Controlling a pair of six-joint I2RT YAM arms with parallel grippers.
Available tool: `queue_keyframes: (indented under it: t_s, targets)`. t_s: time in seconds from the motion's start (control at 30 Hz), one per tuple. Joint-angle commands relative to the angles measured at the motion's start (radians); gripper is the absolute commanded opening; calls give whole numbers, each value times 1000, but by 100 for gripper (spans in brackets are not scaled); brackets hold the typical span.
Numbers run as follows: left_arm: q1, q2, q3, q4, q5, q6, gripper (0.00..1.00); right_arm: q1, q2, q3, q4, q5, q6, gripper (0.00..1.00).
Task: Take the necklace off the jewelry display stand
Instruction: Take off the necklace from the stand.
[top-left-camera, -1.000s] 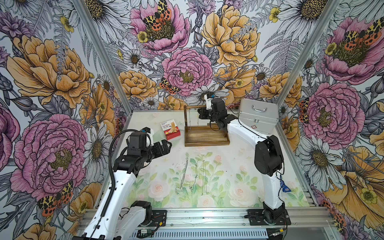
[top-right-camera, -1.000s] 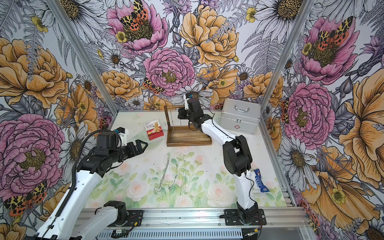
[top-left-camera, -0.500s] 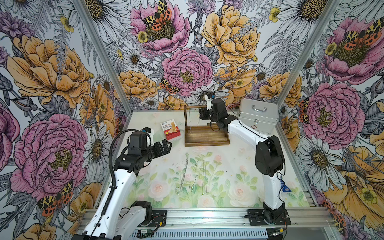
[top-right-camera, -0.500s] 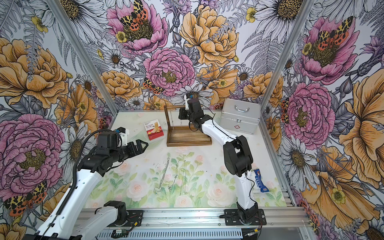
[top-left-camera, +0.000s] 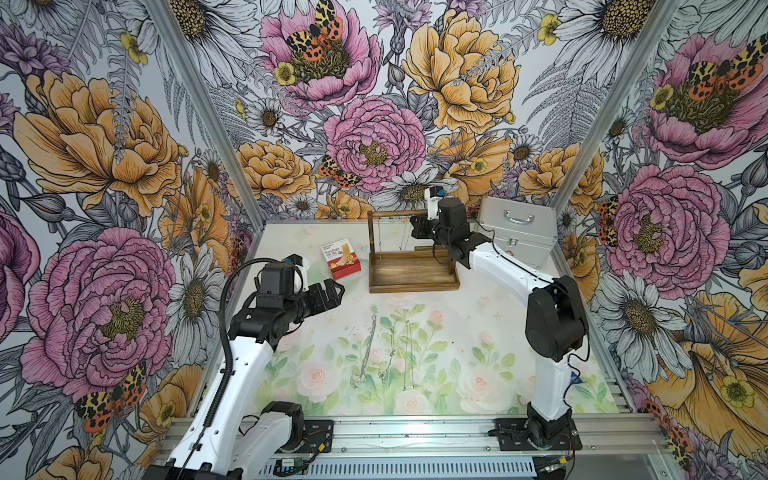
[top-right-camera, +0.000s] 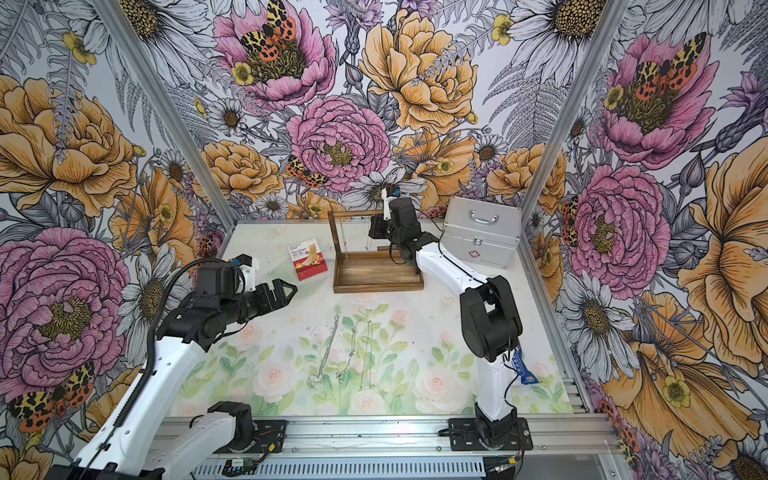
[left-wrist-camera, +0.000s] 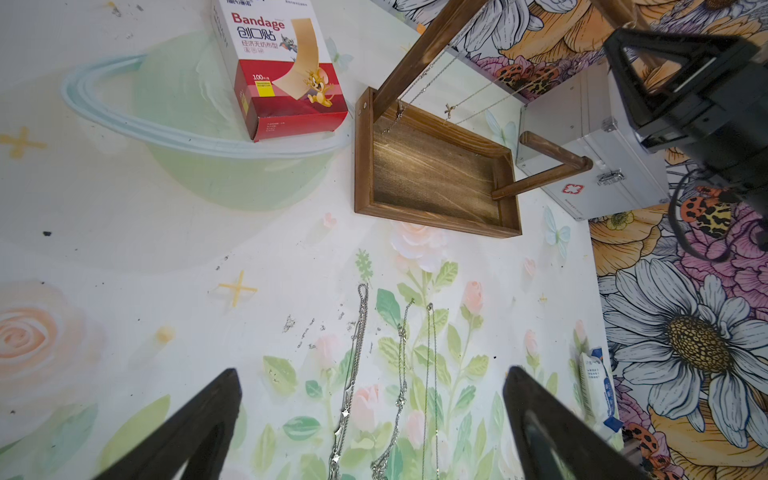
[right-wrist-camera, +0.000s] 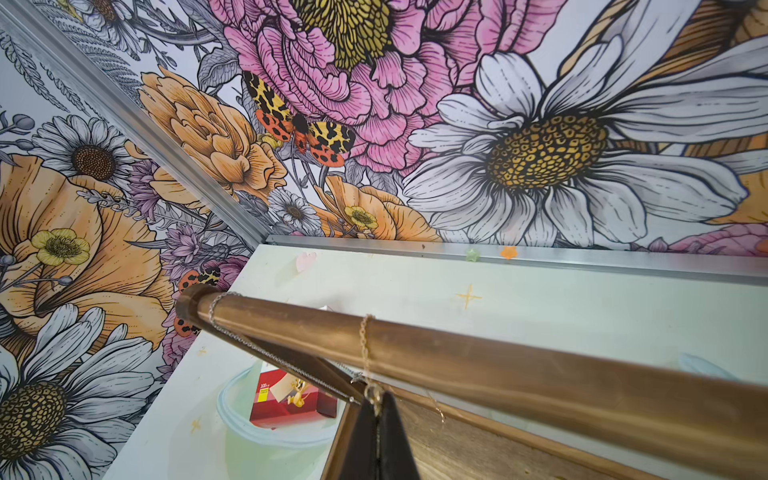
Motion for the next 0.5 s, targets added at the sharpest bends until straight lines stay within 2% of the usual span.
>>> queue_keyframes:
  t_s: [0.0,0.47]
  targets:
    - [9,3,-14,18,28,3,99,-18,-61,-38,49,16,4,0]
    - [29,13,-15,19,33,4,99,-102,-155,-166,113,11,28,0]
